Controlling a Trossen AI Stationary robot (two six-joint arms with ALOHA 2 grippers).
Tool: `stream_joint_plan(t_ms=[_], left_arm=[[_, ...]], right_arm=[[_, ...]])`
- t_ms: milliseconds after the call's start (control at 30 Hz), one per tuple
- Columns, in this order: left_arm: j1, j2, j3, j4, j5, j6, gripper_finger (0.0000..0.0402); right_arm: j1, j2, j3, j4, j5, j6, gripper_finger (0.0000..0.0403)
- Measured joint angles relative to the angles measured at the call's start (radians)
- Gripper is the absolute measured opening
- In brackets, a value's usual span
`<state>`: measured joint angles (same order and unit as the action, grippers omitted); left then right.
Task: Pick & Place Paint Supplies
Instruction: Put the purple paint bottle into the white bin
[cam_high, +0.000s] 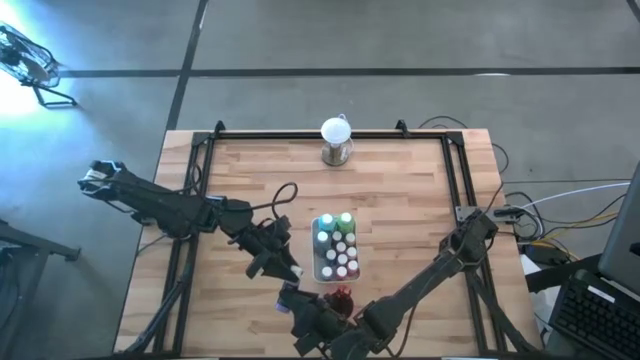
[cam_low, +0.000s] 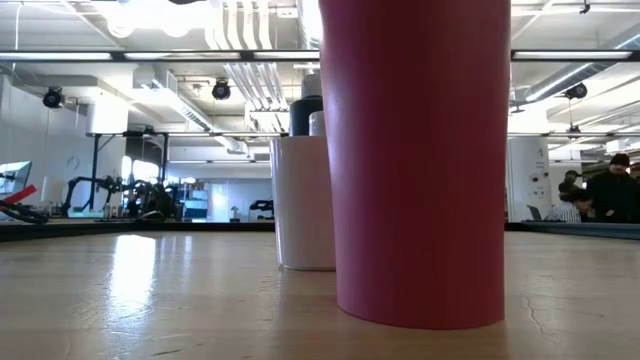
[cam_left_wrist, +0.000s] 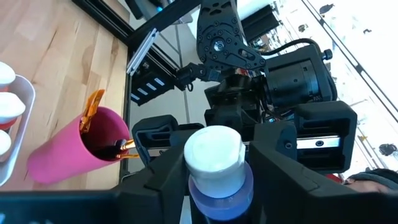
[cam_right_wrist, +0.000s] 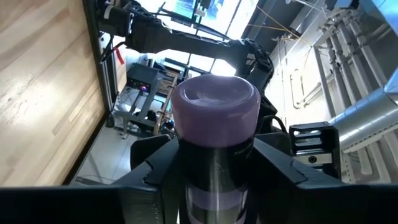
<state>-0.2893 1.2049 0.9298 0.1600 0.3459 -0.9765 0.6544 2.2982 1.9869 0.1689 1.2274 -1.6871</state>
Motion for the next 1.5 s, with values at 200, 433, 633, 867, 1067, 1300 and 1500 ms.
stream_joint_plan(t_ms=[200, 433, 633, 867, 1067, 1300, 1500], left_arm=[[0.0, -0.001, 0.0, 0.005, -0.006, 0.01, 0.0146], [0.0, -0.002, 0.0, 0.008, -0.006, 0.026, 0.0123], [0.0, -0.002, 0.0, 0.008, -0.007, 0.028, 0.0125], [0.0, -0.013, 0.001, -0.001, 0.003, 0.027, 0.0124], [0.0, -0.037, 0.002, -0.001, 0.002, 0.036, 0.0123], [-0.002, -0.062, 0.003, -0.009, 0.006, 0.1, 0.0123], [-0.002, -0.083, 0.003, -0.011, -0.013, 0.16, 0.0123]], right_arm=[[0.0, 0.0, -0.001, -0.002, -0.002, 0.0, 0.0162], [0.0, 0.001, -0.001, -0.001, -0.003, 0.03, 0.0182], [0.0, 0.002, -0.001, -0.001, -0.004, 0.07, 0.0195], [0.004, -0.001, -0.001, 0.0, -0.002, 0.213, 0.0208], [0.019, -0.032, -0.001, -0.006, 0.009, 0.405, 0.0231], [0.032, -0.059, -0.002, -0.021, 0.088, 0.543, 0.0268], [0.034, -0.068, -0.002, -0.197, 0.161, 0.699, 0.0291]])
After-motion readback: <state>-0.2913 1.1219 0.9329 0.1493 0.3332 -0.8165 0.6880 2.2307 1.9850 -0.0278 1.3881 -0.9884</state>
